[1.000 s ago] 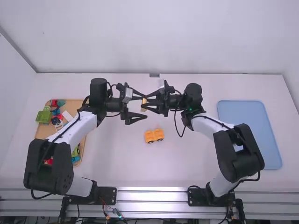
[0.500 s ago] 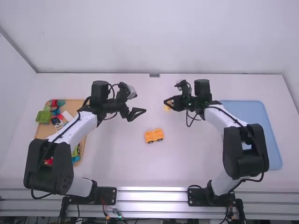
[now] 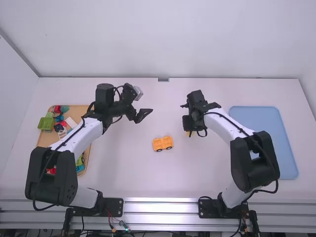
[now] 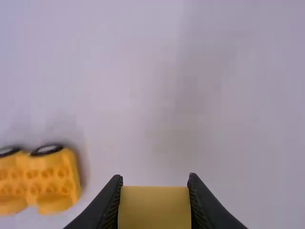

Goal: Assemble lego blocks to make yellow taxi

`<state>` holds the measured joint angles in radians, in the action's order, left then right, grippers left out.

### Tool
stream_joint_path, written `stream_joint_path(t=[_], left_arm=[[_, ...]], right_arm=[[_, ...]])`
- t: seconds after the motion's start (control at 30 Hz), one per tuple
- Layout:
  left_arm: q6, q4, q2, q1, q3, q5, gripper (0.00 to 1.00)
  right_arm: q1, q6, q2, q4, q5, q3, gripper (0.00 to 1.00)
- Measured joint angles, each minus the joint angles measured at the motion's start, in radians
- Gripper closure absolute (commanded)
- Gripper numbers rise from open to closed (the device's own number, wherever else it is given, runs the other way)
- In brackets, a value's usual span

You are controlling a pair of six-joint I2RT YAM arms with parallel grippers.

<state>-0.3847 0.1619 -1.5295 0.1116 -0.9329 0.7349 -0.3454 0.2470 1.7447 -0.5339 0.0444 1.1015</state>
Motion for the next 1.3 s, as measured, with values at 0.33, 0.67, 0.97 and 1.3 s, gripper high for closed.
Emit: stream_joint_path(t=[0.33,0.67,0.97,1.3], left_arm=[[0.0,-0.021,0.0,0.0,0.0,-0.004,0.01],[0.03,-0.022,0.0,0.0,0.0,-0.004,0.01],[0.045,-0.018,0.0,0.0,0.0,-0.004,0.01],[0.052,-0.019,0.0,0.0,0.0,-0.004,0.01]], right_arm=[[0.003,0.705,0.0,0.129,0.11,-0.145,1.0],[0.069,1.236,0.0,0.036,0.14,-0.161,1.0],[0.058,1.397,0.0,0.028,0.12,-0.161,1.0],[0.02,1.562,0.002,-0.002,0.082,-0.161,1.0]])
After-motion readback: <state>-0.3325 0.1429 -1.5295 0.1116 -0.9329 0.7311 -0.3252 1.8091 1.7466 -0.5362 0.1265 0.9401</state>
